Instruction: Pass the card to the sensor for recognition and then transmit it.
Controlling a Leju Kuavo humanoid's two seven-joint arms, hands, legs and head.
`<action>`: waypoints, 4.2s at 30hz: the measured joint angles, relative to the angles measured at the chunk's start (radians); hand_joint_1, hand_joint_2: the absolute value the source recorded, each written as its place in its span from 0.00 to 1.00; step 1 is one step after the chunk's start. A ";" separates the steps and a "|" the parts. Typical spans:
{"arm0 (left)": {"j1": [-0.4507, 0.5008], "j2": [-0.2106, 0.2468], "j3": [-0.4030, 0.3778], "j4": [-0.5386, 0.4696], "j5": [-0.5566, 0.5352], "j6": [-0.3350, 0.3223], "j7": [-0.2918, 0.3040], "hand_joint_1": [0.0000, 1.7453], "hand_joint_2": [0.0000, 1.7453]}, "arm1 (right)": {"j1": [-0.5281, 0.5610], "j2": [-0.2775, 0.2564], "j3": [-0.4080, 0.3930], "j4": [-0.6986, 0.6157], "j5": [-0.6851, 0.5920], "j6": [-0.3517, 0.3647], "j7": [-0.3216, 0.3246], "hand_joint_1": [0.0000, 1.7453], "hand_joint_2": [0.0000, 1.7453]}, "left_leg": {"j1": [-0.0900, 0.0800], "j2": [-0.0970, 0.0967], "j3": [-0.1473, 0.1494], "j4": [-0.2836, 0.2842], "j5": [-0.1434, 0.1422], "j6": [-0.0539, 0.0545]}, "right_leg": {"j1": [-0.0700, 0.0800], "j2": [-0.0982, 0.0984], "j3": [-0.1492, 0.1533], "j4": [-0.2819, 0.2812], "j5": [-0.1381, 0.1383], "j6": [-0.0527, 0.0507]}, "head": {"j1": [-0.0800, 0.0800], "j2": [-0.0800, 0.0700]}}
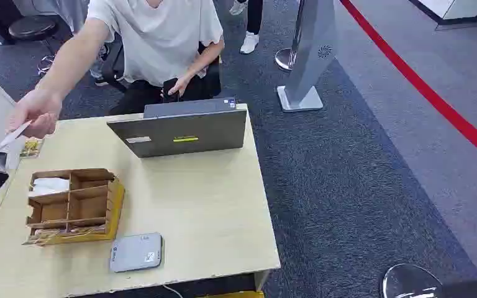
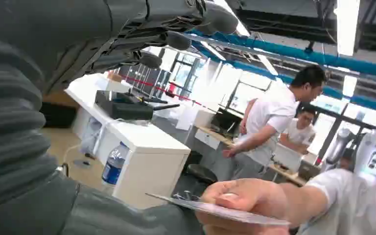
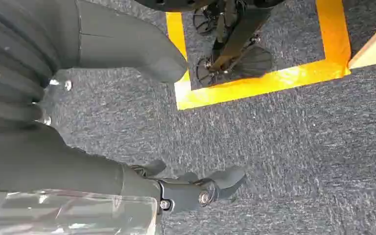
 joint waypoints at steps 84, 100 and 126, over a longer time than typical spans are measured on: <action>0.604 0.063 -0.375 -0.035 -0.539 0.165 0.318 1.00 1.00 | -0.154 -0.040 -0.296 0.261 0.295 -0.103 -0.082 0.00 1.00 | 0.001 0.003 -0.006 0.000 0.000 -0.002 | 0.001 0.002 -0.008 0.002 0.001 -0.003 | 0.001 0.000; 0.576 0.078 -0.566 0.121 -0.570 0.334 0.427 1.00 1.00 | -0.076 0.016 -0.129 0.058 0.013 0.021 0.011 0.00 1.00 | 0.000 0.002 -0.007 0.000 0.000 -0.002 | 0.001 0.002 -0.009 0.001 0.001 -0.003 | 0.001 0.000; 0.528 0.070 -0.616 0.199 -0.715 0.469 0.485 1.00 1.00 | 0.089 0.018 0.264 -0.096 -0.248 -0.035 0.154 0.00 1.00 | 0.001 0.002 -0.007 0.000 0.001 -0.002 | 0.001 0.002 -0.010 0.002 0.002 -0.003 | 0.001 0.000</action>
